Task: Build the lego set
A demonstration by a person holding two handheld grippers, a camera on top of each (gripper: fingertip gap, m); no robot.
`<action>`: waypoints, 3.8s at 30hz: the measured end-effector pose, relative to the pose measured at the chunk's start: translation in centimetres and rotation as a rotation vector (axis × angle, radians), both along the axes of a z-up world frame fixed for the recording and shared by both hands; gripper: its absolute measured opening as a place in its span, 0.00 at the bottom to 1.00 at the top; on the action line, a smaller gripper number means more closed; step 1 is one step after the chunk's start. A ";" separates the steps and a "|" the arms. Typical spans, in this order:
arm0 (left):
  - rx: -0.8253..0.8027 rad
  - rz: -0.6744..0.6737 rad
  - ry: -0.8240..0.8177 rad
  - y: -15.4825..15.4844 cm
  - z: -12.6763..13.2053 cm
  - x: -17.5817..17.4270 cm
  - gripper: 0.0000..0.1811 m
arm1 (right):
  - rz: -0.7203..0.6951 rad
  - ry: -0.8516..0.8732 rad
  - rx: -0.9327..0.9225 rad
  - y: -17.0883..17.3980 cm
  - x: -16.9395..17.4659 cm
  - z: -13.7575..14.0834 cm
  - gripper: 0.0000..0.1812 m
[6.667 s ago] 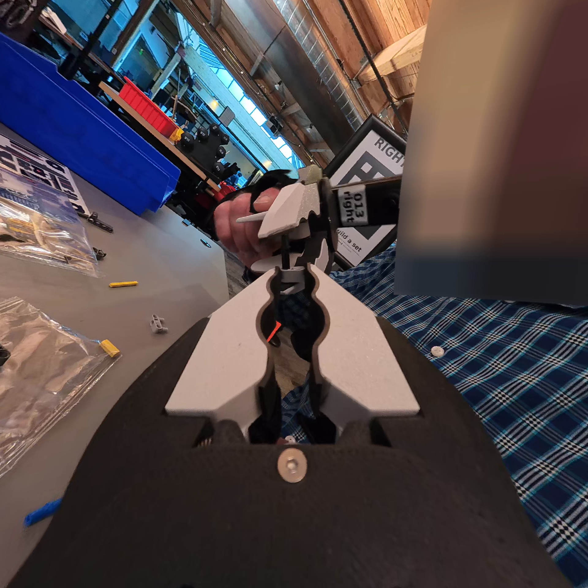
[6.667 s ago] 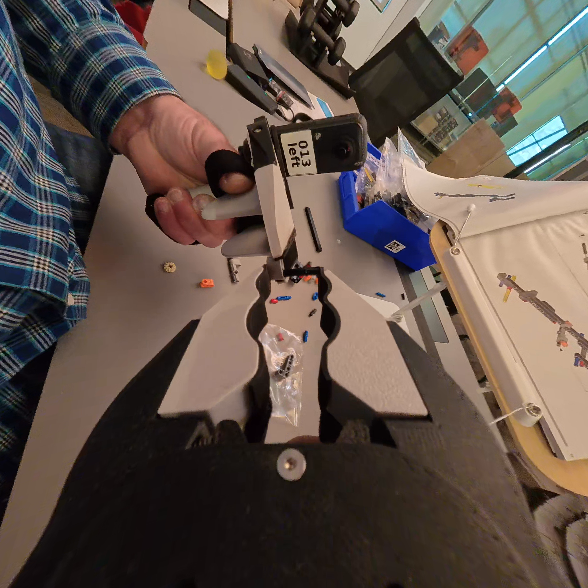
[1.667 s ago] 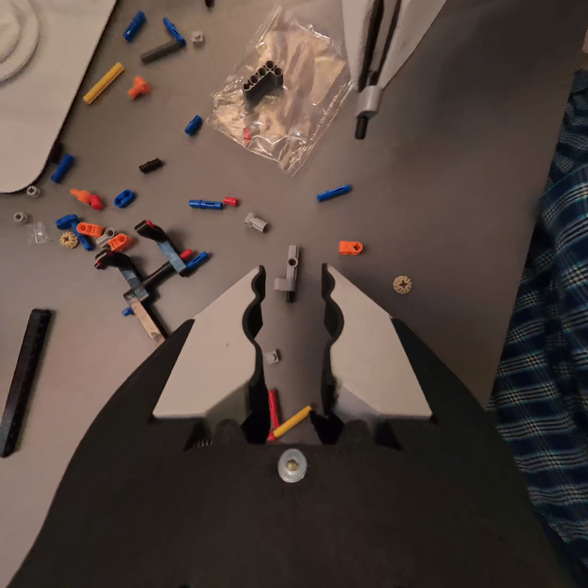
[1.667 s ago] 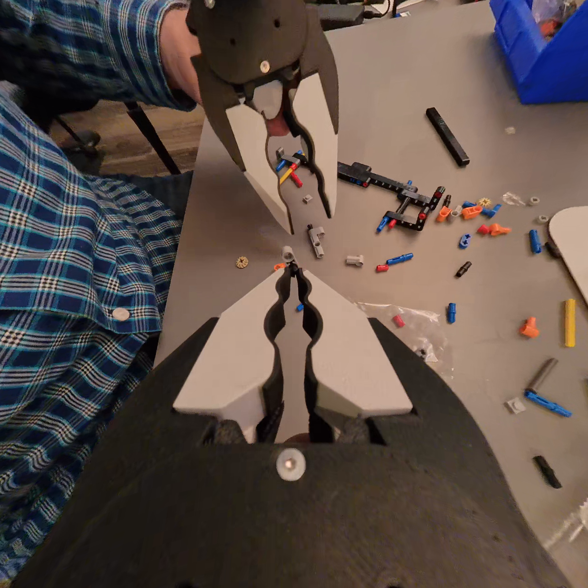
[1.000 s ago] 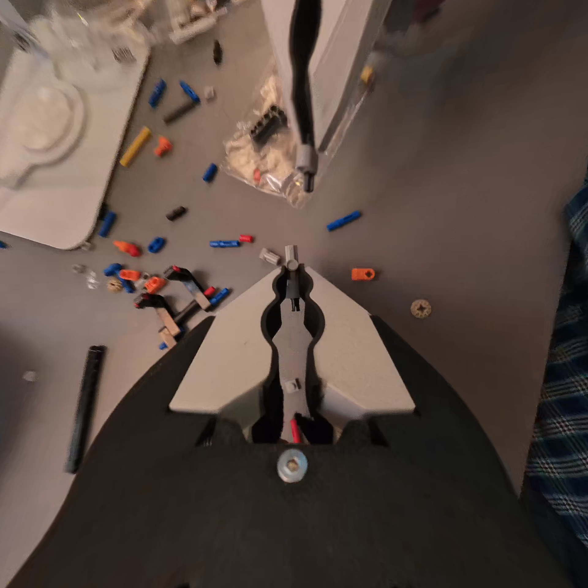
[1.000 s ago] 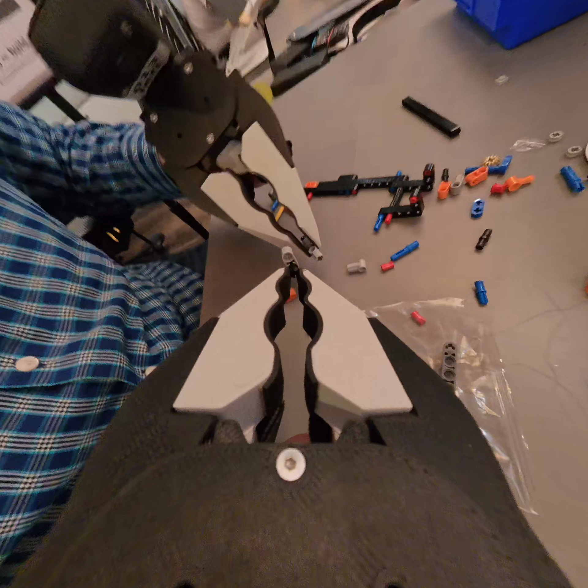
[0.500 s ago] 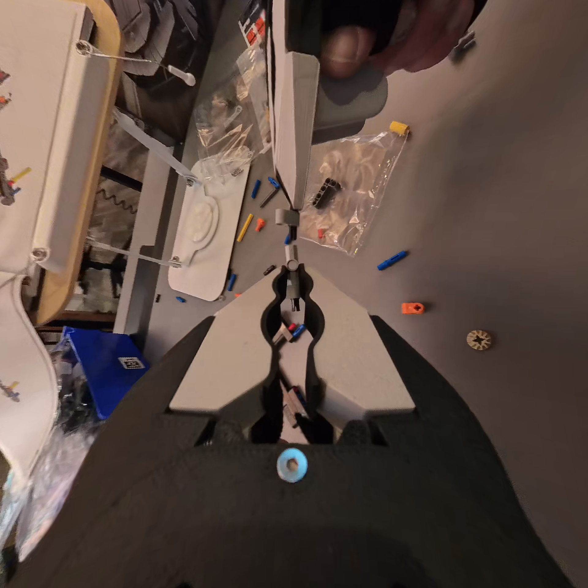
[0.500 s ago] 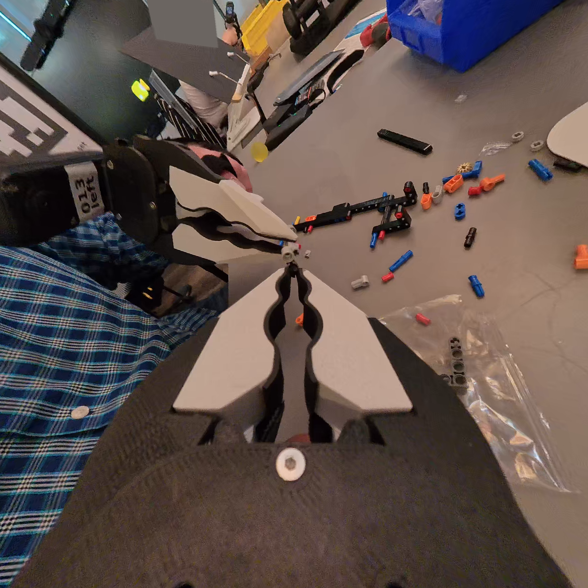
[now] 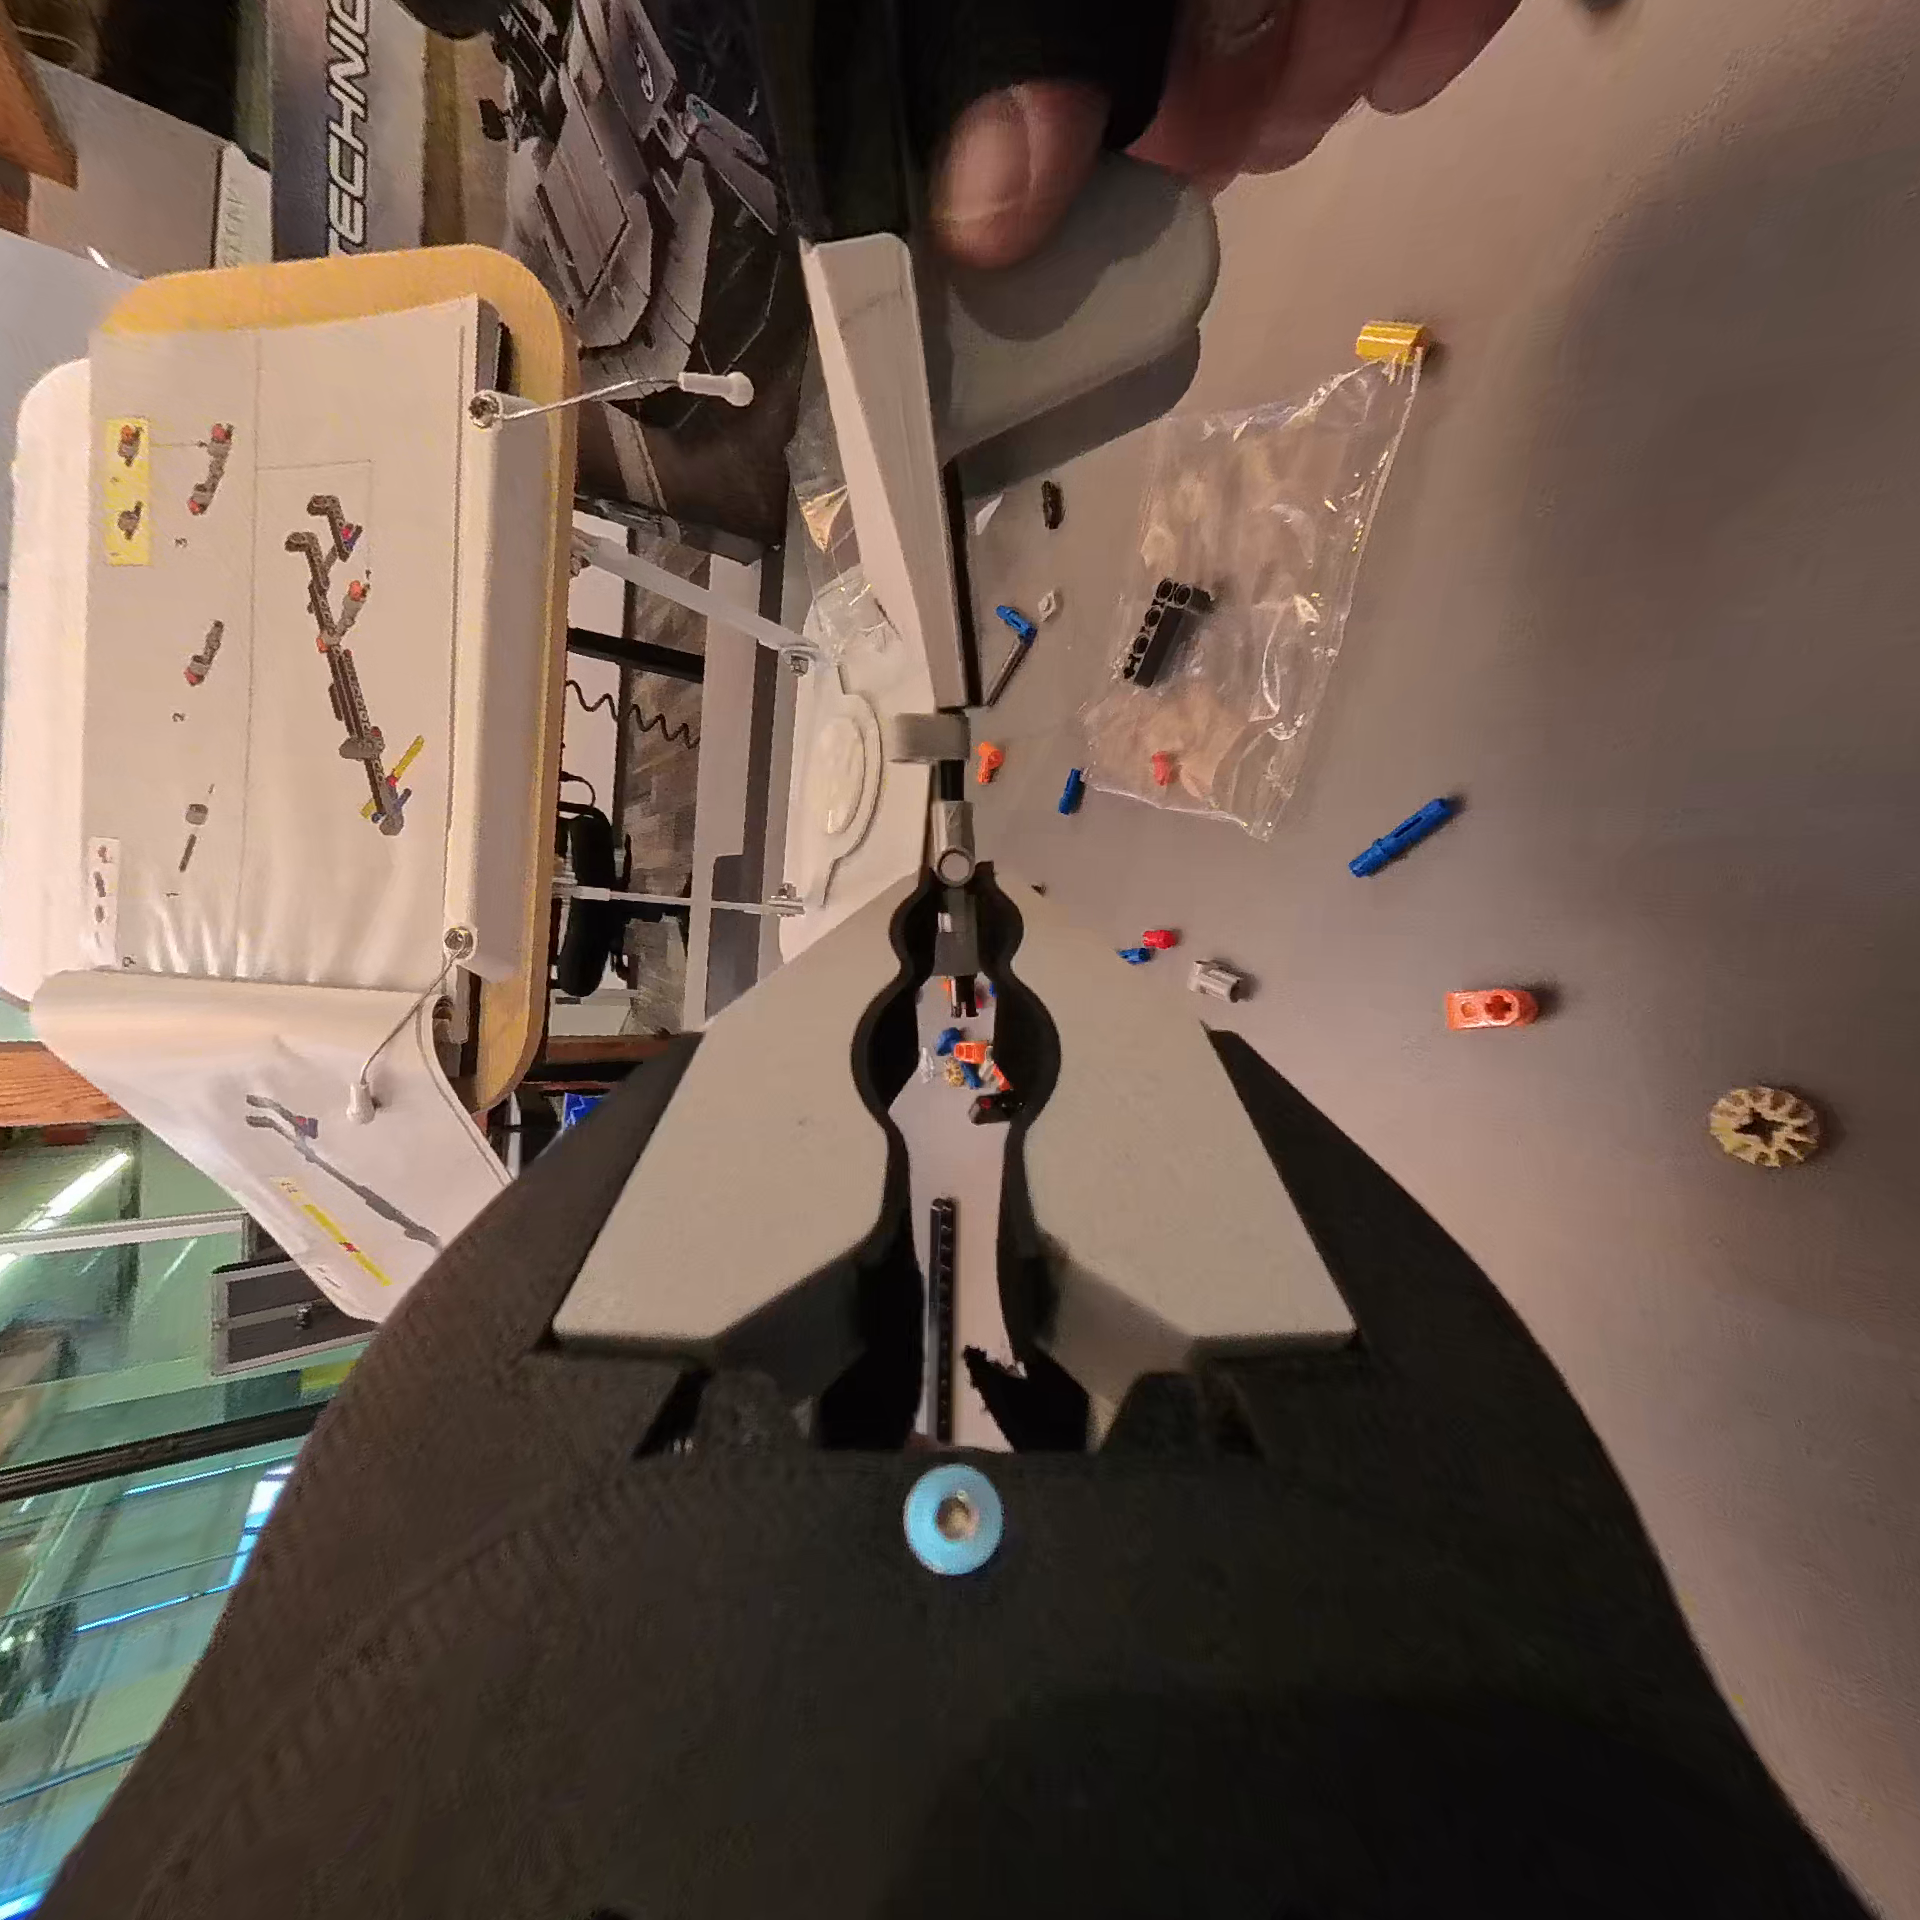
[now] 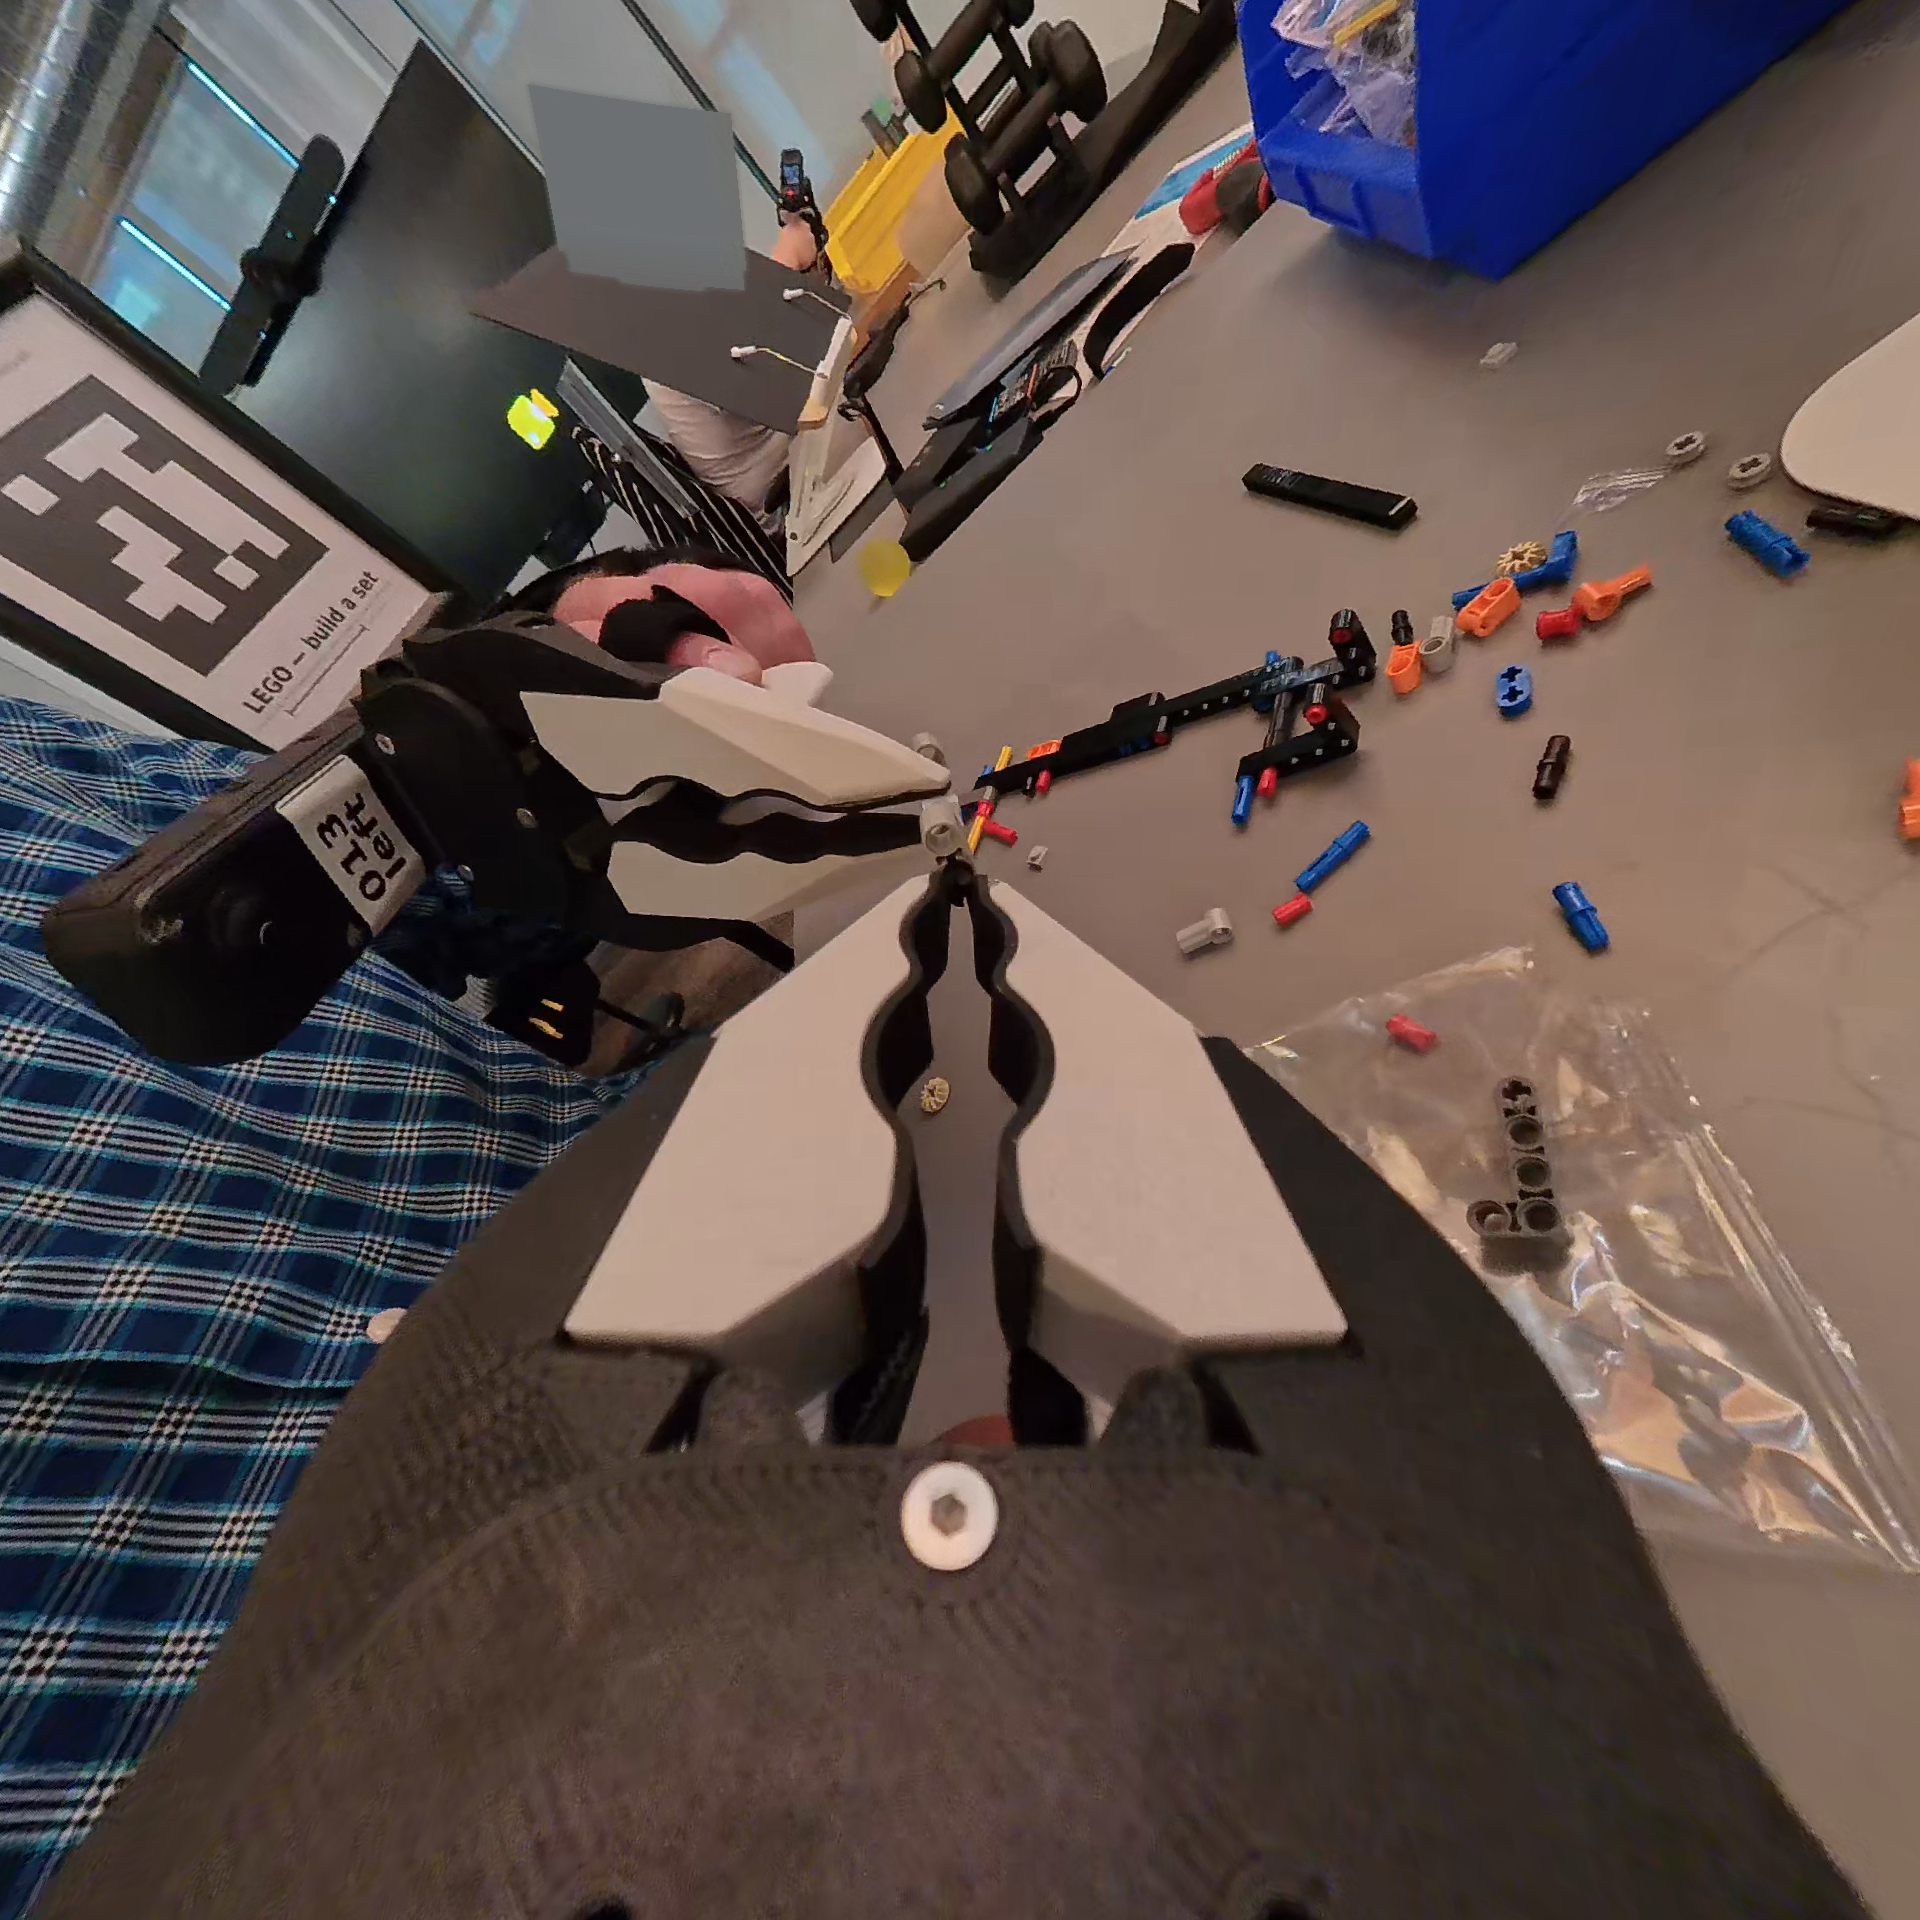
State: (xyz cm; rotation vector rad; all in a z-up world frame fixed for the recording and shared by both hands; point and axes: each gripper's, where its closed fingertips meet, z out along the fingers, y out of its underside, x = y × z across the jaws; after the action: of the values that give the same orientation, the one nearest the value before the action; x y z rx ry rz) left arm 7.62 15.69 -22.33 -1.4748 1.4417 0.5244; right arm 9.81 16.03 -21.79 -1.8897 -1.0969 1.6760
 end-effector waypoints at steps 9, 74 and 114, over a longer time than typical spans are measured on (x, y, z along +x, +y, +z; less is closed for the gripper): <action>0.018 -0.011 -0.002 0.2 -0.1 0.1 0.02 | -0.003 -0.011 -0.029 0.1 0.1 -0.1 0.01; 0.181 -0.078 0.168 -0.8 1.9 0.9 0.01 | 0.192 0.030 -0.209 -0.8 -0.2 1.5 0.01; -0.622 -0.075 -0.740 -2.2 3.2 2.7 0.34 | 0.171 0.075 0.144 -2.7 1.1 3.8 0.02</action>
State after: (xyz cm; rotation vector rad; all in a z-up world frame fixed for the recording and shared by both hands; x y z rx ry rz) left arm 10.35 13.50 -19.17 -1.8077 1.0738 -0.5389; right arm 10.93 13.35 -17.96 -1.6715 -1.3429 1.6931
